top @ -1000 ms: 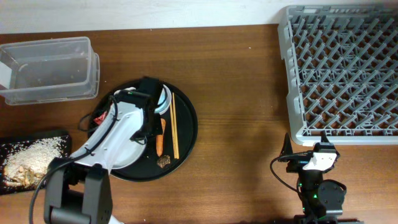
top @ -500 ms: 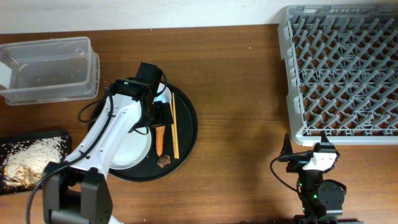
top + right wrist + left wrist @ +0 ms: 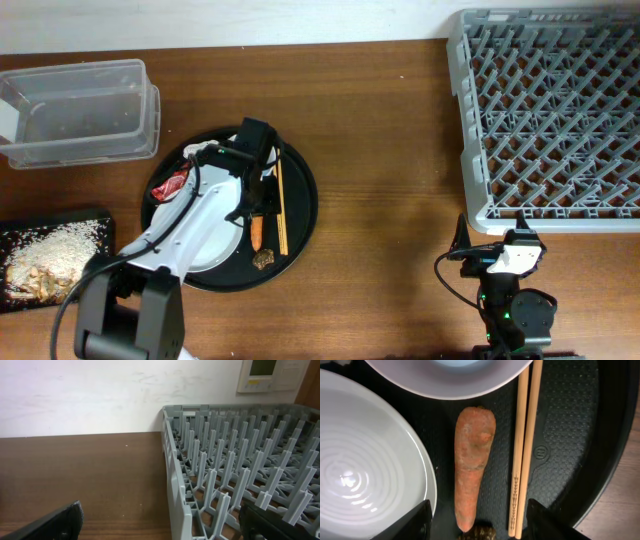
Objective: Sort waste into correct bins and load items into the dishwasher rack
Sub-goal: 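Release the plate and position the left gripper over the carrot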
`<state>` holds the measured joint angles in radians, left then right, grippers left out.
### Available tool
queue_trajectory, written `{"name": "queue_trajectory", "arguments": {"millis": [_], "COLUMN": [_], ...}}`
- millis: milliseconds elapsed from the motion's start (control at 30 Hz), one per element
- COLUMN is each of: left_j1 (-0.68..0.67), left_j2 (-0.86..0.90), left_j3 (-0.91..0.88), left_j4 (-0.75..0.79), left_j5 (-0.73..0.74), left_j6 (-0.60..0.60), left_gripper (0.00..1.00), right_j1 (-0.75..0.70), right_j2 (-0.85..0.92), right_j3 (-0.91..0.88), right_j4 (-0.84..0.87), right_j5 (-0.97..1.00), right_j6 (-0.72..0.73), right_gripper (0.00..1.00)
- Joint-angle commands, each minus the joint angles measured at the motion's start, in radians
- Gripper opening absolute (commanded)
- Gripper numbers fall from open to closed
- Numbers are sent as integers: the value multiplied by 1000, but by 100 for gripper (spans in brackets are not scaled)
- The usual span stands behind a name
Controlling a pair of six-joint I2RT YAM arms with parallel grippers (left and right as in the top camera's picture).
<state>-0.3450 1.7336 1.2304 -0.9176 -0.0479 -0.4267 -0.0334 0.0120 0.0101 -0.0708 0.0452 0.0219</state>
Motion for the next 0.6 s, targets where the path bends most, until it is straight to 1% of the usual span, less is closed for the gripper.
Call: {"name": "queue_trajectory", "arguments": {"millis": [0,133,333,567], "left_j1": [1,1,1,1], "left_j2": [2,2,2,2], "left_j3": [-30,-83,-140,-150], "left_j4": [35,103,142,185], "left_j5": [7,7,7,7], "left_j6": [13,13,13,21], "left_gripper": [60,60,60,60], "right_j1": [-6,-6,-6,-6], "right_j2": [-8,-8,-8,-8], "right_j3": [-5,-5,-5,-5], "right_j4": [-8,-8,-8,-8], "right_j5": [12,12,12,12], "right_j6": [1,1,1,1], "right_gripper": [98,98,99,98]}}
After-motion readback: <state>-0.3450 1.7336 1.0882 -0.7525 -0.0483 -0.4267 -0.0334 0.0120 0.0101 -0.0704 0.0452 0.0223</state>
